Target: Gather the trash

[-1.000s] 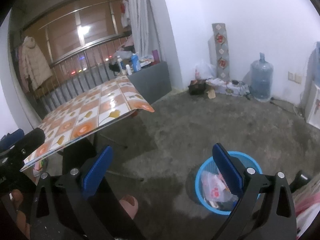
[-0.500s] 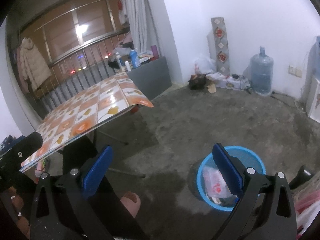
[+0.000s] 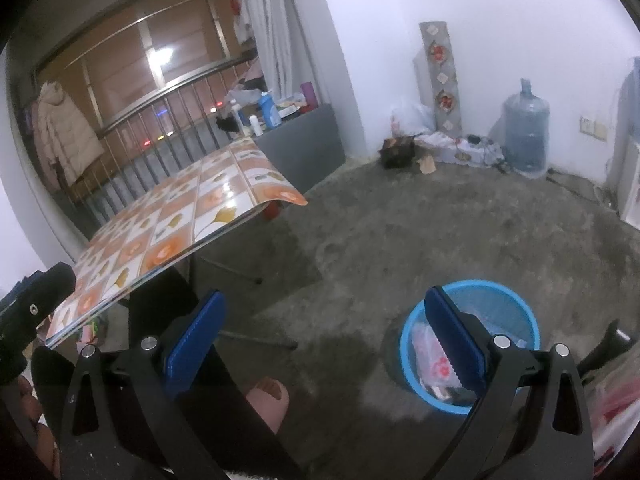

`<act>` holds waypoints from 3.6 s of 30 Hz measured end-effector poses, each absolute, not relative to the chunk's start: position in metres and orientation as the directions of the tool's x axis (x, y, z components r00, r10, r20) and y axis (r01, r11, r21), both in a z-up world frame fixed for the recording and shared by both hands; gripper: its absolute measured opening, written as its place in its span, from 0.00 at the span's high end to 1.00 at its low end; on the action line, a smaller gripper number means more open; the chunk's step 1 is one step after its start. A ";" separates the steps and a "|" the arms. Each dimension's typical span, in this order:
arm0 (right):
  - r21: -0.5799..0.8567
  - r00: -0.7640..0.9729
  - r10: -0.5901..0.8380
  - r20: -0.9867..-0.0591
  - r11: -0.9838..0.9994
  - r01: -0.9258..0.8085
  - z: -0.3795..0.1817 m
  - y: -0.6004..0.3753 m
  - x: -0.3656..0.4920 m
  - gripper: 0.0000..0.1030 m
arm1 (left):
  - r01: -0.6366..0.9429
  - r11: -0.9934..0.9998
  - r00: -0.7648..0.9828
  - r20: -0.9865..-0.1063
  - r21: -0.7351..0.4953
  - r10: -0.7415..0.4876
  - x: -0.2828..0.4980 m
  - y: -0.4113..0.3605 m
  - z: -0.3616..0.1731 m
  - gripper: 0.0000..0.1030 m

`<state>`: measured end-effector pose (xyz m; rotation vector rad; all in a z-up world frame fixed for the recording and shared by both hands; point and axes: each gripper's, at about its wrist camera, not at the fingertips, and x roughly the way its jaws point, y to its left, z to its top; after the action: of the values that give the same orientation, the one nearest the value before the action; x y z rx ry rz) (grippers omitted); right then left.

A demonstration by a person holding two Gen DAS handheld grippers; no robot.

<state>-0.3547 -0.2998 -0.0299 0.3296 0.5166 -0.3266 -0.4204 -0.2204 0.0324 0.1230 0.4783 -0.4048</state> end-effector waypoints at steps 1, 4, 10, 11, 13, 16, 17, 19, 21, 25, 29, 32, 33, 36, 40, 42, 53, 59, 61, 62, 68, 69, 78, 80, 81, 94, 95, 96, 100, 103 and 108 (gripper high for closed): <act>0.223 0.820 -0.220 -0.528 0.896 0.383 -0.030 -0.301 -0.355 0.08 | 0.415 0.910 0.807 -0.471 0.020 -0.358 -0.421 -0.221 0.032 0.05; 0.225 0.822 -0.216 -0.527 0.897 0.380 -0.030 -0.301 -0.355 0.08 | 0.439 0.899 0.794 -0.474 0.015 -0.380 -0.421 -0.223 0.032 0.05; 0.228 0.822 -0.208 -0.530 0.899 0.374 -0.031 -0.302 -0.354 0.08 | 0.408 0.904 0.827 -0.472 0.127 -0.306 -0.430 -0.237 0.028 0.05; 0.229 0.820 -0.203 -0.535 0.899 0.372 -0.032 -0.302 -0.353 0.08 | 0.383 0.907 0.843 -0.467 0.174 -0.266 -0.432 -0.242 0.026 0.05; 0.234 0.817 -0.193 -0.543 0.900 0.368 -0.033 -0.303 -0.352 0.08 | 0.387 0.900 0.844 -0.469 0.198 -0.260 -0.433 -0.246 0.025 0.05; 0.236 0.817 -0.190 -0.545 0.900 0.367 -0.034 -0.304 -0.351 0.08 | 0.411 0.892 0.834 -0.472 0.186 -0.286 -0.433 -0.245 0.025 0.05; 0.237 0.817 -0.188 -0.545 0.900 0.366 -0.034 -0.305 -0.351 0.08 | 0.410 0.894 0.833 -0.473 0.183 -0.286 -0.432 -0.244 0.025 0.05; 0.236 0.816 -0.188 -0.546 0.900 0.365 -0.034 -0.305 -0.351 0.08 | 0.411 0.897 0.827 -0.481 0.161 -0.293 -0.428 -0.240 0.025 0.05; 0.234 0.816 -0.190 -0.545 0.901 0.366 -0.034 -0.305 -0.351 0.08 | 0.406 0.903 0.822 -0.487 0.139 -0.295 -0.425 -0.236 0.026 0.05; 0.225 0.824 -0.191 -0.533 0.907 0.356 -0.032 -0.301 -0.351 0.08 | 0.406 0.908 0.814 -0.491 0.100 -0.310 -0.422 -0.231 0.027 0.05; 0.225 0.822 -0.187 -0.538 0.908 0.353 -0.034 -0.301 -0.350 0.08 | 0.413 0.906 0.807 -0.497 0.088 -0.319 -0.420 -0.230 0.026 0.05; 0.233 0.820 -0.185 -0.542 0.904 0.358 -0.035 -0.303 -0.350 0.08 | 0.416 0.905 0.805 -0.497 0.085 -0.323 -0.420 -0.229 0.026 0.05; 0.234 0.819 -0.184 -0.543 0.904 0.358 -0.035 -0.303 -0.350 0.08 | 0.415 0.906 0.806 -0.496 0.083 -0.324 -0.420 -0.229 0.026 0.05; 0.232 0.818 -0.182 -0.546 0.905 0.356 -0.035 -0.302 -0.349 0.08 | 0.408 0.910 0.808 -0.494 0.077 -0.321 -0.420 -0.228 0.026 0.05; 0.231 0.818 -0.184 -0.545 0.905 0.358 -0.035 -0.302 -0.349 0.08 | 0.415 0.908 0.802 -0.493 0.054 -0.337 -0.421 -0.226 0.027 0.05; 0.233 0.818 -0.182 -0.546 0.905 0.357 -0.035 -0.302 -0.348 0.08 | 0.407 0.912 0.803 -0.498 0.058 -0.327 -0.422 -0.227 0.026 0.05; 0.233 0.818 -0.185 -0.545 0.904 0.359 -0.035 -0.300 -0.349 0.08 | 0.389 0.920 0.828 -0.457 0.052 -0.325 -0.428 -0.222 0.031 0.05; 0.233 0.818 -0.184 -0.545 0.904 0.358 -0.035 -0.300 -0.348 0.08 | 0.406 0.912 0.822 -0.459 0.056 -0.337 -0.428 -0.224 0.031 0.05; 0.233 0.818 -0.185 -0.545 0.904 0.359 -0.035 -0.300 -0.348 0.08 | 0.401 0.915 0.823 -0.458 0.047 -0.337 -0.428 -0.222 0.032 0.05; 0.233 0.818 -0.185 -0.545 0.904 0.360 -0.035 -0.299 -0.348 0.08 | 0.393 0.919 0.828 -0.452 0.045 -0.332 -0.428 -0.220 0.032 0.05; 0.234 0.814 -0.178 -0.554 0.904 0.357 -0.035 -0.300 -0.348 0.08 | 0.390 0.920 0.829 -0.450 0.038 -0.333 -0.428 -0.218 0.033 0.05; 0.235 0.815 -0.178 -0.551 0.904 0.357 -0.035 -0.301 -0.348 0.08 | 0.390 0.920 0.829 -0.450 0.038 -0.333 -0.428 -0.217 0.033 0.05; 0.232 0.818 -0.176 -0.548 0.907 0.351 -0.035 -0.301 -0.348 0.08 | 0.382 0.923 0.830 -0.456 0.043 -0.322 -0.428 -0.218 0.033 0.05; 0.230 0.817 -0.175 -0.549 0.908 0.349 -0.035 -0.302 -0.349 0.08 | 0.380 0.924 0.830 -0.457 0.044 -0.320 -0.427 -0.218 0.032 0.05; 0.231 0.817 -0.174 -0.550 0.908 0.349 -0.036 -0.301 -0.348 0.08 | 0.382 0.923 0.830 -0.456 0.043 -0.322 -0.427 -0.218 0.032 0.05; 0.233 0.816 -0.176 -0.551 0.906 0.353 -0.037 -0.298 -0.348 0.08 | 0.358 0.932 0.850 -0.432 0.054 -0.302 -0.428 -0.217 0.034 0.05; 0.232 0.815 -0.176 -0.551 0.907 0.353 -0.037 -0.299 -0.348 0.08 | 0.358 0.932 0.849 -0.433 0.053 -0.302 -0.428 -0.217 0.034 0.05; 0.231 0.816 -0.176 -0.551 0.907 0.352 -0.038 -0.297 -0.348 0.08 | 0.358 0.932 0.849 -0.433 0.052 -0.302 -0.427 -0.217 0.034 0.05; 0.230 0.817 -0.175 -0.550 0.908 0.349 -0.038 -0.298 -0.348 0.08 | 0.358 0.932 0.851 -0.427 0.047 -0.305 -0.428 -0.217 0.034 0.05; 0.231 0.816 -0.175 -0.551 0.907 0.351 -0.038 -0.298 -0.348 0.08 | 0.351 0.935 0.855 -0.425 0.052 -0.298 -0.428 -0.219 0.034 0.05; 0.231 0.816 -0.172 -0.552 0.909 0.348 -0.038 -0.298 -0.348 0.08 | 0.341 0.938 0.865 -0.409 0.054 -0.291 -0.430 -0.218 0.034 0.05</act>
<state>-0.3483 -0.2977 -0.0382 0.3321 0.5513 -0.2830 -0.4296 -0.2176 0.0343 0.1264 0.4077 -0.3322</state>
